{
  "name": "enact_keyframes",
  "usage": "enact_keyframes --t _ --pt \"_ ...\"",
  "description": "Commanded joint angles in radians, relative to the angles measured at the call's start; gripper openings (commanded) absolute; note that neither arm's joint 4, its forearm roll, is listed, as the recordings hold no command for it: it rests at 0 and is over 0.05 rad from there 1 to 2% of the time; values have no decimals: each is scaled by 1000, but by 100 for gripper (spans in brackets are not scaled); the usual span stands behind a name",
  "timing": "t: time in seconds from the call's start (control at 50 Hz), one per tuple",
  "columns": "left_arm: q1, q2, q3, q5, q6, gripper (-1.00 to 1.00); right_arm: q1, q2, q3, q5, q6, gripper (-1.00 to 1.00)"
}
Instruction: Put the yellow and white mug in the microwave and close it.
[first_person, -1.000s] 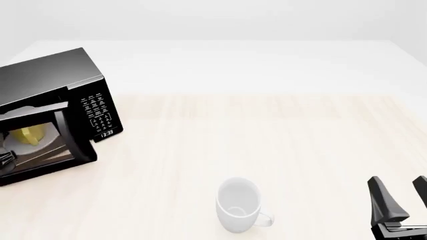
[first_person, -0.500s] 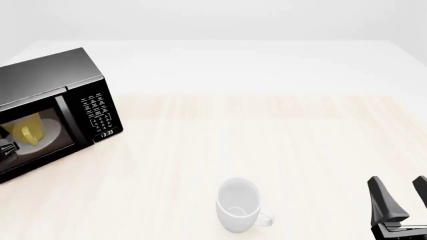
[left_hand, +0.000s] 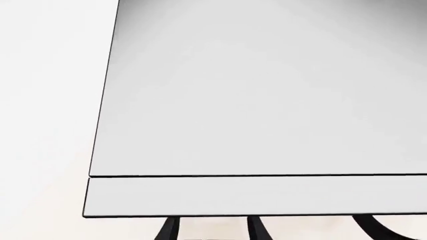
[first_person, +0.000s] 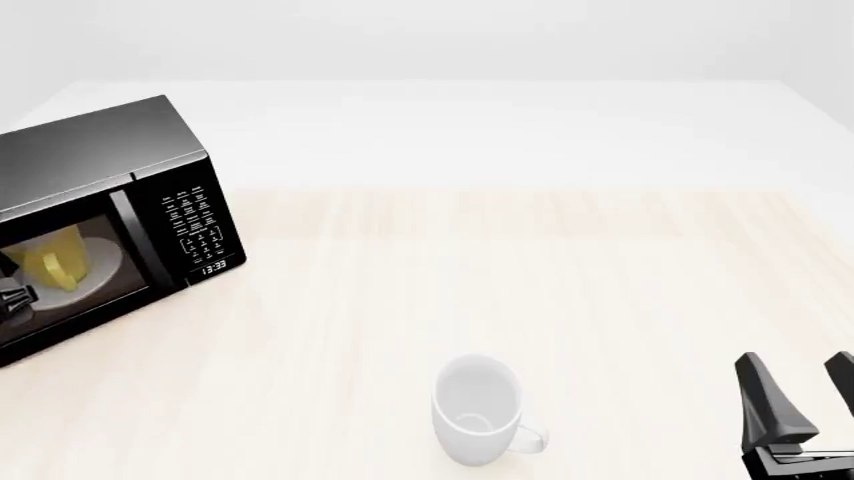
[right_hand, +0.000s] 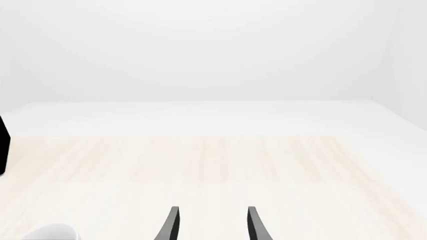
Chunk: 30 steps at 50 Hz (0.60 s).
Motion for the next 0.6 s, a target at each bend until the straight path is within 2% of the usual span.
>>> enact_keyframes --t 0.02,0.24,0.38,0.6 --pt "8 3 -18 -22 -21 100 0 -2 1 0 -1 100" --pt "2 -65 42 -21 -6 100 0 -2 1 0 -1 100" --pt "9 -122 65 -14 23 100 0 -2 1 0 -1 100" --pt "0 -210 92 15 29 100 0 -2 1 0 -1 100"
